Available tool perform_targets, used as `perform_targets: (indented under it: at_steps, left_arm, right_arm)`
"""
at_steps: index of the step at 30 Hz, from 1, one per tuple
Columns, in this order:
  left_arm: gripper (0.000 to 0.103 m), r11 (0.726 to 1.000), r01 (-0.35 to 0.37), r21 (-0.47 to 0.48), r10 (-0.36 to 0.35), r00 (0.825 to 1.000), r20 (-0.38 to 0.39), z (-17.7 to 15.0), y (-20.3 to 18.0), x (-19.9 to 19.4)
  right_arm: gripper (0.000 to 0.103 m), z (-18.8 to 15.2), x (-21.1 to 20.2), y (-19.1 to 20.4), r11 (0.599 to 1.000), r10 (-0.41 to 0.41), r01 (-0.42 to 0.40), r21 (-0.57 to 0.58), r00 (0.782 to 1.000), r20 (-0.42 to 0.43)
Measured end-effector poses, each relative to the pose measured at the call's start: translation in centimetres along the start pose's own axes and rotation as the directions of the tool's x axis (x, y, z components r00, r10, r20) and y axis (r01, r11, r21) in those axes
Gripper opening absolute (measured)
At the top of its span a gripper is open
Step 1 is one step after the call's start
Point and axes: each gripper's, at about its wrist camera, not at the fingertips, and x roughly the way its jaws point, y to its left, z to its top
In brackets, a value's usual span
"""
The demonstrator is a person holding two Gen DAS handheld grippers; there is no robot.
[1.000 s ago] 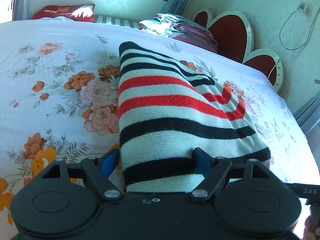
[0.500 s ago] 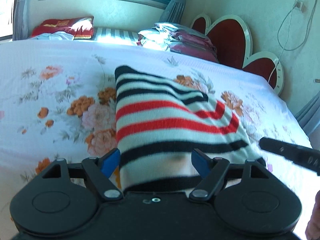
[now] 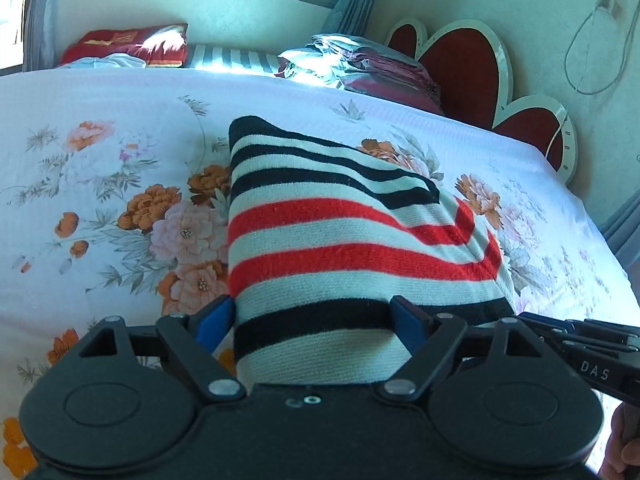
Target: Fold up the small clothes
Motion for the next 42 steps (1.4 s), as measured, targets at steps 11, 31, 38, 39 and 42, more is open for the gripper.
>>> perform_targets:
  at_steps: [11,31,38,39,42]
  left_arm:
    - [0.077,0.998,-0.02,-0.063,0.024,0.997,0.068,4.0,0.1,0.5]
    - [0.083,0.994,-0.068,-0.086,0.073,0.996,0.06,3.2,1.1,4.9]
    - [0.083,0.993,-0.079,-0.092,0.086,0.994,0.07,3.8,0.9,4.7]
    - [0.082,0.992,-0.079,-0.096,0.086,0.994,0.071,3.9,1.0,4.7]
    - [0.082,0.991,-0.085,-0.102,0.092,0.993,0.073,4.4,1.0,5.0]
  right_arm:
    - [0.019,5.8,1.0,-1.1,0.994,0.027,-0.034,0.1,0.997,0.069]
    - [0.019,7.7,8.0,-4.3,0.963,-0.059,0.065,0.263,0.998,-0.03]
    - [0.018,7.5,7.7,-4.9,0.952,0.02,-0.029,0.304,0.999,0.033]
    - [0.012,7.7,7.5,-4.6,0.959,0.009,-0.023,0.281,0.999,0.051]
    - [0.01,8.2,7.7,-3.7,0.977,-0.001,-0.015,0.213,0.997,0.073]
